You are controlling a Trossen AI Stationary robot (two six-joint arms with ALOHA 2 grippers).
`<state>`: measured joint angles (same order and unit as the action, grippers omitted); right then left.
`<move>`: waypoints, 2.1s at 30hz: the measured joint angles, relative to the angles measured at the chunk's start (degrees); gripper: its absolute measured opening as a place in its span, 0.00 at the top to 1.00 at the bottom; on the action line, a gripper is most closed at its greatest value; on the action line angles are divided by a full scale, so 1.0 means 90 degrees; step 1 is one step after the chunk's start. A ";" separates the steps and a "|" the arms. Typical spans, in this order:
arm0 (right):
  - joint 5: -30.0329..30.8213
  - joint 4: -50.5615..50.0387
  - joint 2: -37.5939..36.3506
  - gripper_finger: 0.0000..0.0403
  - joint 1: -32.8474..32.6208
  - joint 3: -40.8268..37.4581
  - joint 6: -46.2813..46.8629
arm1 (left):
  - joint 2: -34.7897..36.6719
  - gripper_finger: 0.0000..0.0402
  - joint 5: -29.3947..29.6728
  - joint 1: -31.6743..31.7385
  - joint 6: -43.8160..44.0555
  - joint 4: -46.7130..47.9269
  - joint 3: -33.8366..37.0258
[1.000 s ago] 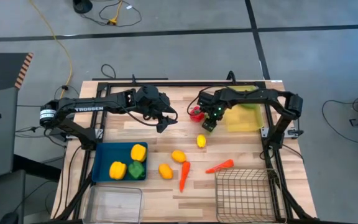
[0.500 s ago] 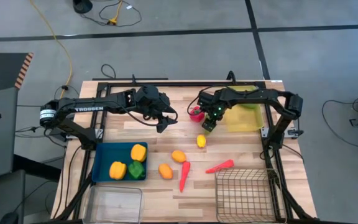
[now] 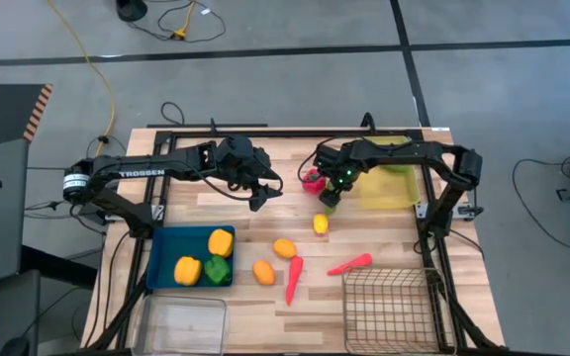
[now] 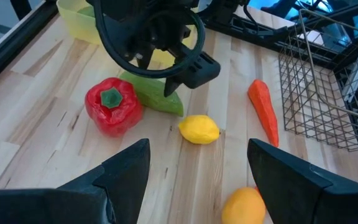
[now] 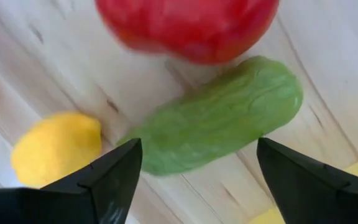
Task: Sort produce into baskets
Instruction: Put the green cucumber into the yellow bin
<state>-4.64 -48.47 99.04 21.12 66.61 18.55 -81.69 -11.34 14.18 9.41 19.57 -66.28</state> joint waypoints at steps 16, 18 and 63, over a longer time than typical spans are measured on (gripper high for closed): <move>0.0270 0.0239 0.0061 0.12 -0.0044 -0.0045 0.1005 | 0.0000 0.36 -0.0004 0.0000 0.0000 0.0000 0.0000; 0.0302 0.0311 0.0061 0.13 -0.0046 -0.0135 0.1010 | 0.0000 0.36 -0.0003 0.0000 0.0000 0.0002 0.0000; 0.0521 -0.1873 -0.0376 0.50 0.0356 0.1056 -0.0234 | 0.0000 0.36 0.0025 -0.0003 0.0024 0.0027 0.0000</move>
<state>0.04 -65.33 95.66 24.33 76.12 16.45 -81.69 -11.12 14.16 9.63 19.81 -66.28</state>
